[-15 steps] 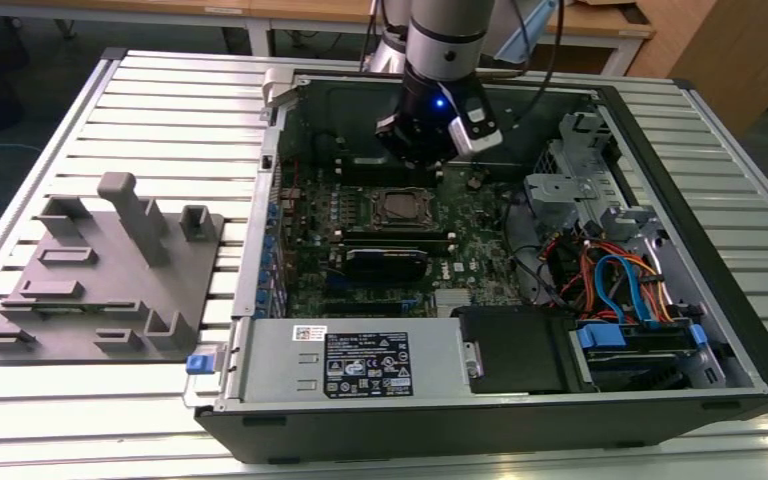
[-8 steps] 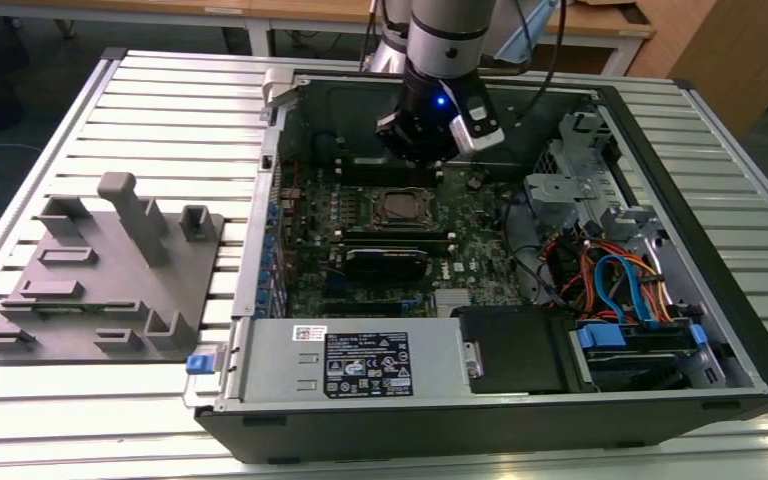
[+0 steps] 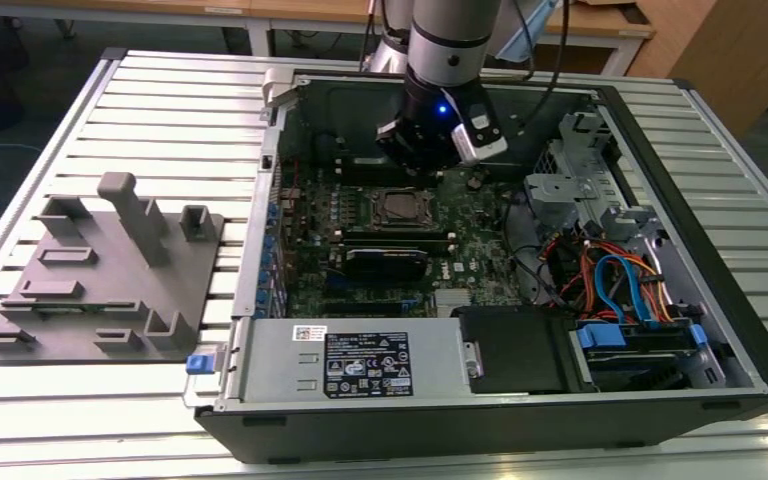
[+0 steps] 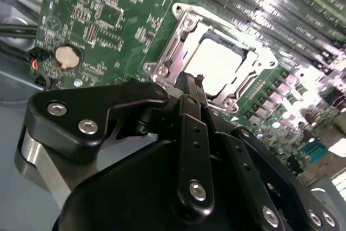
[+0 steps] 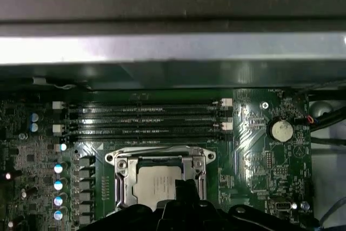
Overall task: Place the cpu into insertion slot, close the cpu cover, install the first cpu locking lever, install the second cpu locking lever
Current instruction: 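Install the second cpu locking lever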
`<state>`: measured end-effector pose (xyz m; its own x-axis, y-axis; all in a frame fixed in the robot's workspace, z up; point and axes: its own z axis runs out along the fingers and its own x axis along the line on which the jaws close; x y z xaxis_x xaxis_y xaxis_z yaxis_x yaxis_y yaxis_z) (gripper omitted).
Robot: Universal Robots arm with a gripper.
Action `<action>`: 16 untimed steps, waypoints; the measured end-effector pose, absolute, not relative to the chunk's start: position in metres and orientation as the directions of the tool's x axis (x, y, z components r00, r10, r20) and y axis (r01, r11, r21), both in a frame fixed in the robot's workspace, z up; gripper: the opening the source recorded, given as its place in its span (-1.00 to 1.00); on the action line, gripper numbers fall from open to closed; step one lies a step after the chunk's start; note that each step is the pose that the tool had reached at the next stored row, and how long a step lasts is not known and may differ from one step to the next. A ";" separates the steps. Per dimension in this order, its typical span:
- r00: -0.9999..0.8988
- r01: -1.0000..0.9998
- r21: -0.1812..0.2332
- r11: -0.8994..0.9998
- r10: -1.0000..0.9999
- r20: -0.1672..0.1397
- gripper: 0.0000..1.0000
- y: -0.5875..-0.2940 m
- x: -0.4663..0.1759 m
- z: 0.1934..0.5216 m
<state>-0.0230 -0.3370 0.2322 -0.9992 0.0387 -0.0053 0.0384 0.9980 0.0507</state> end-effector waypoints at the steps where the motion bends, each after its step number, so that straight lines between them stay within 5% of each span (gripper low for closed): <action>1: -0.999 0.038 0.051 0.998 0.039 -0.005 -0.79 -0.340 -0.023 0.232; 16: -0.999 0.038 0.049 0.998 0.039 -0.005 -0.79 -0.353 -0.023 0.232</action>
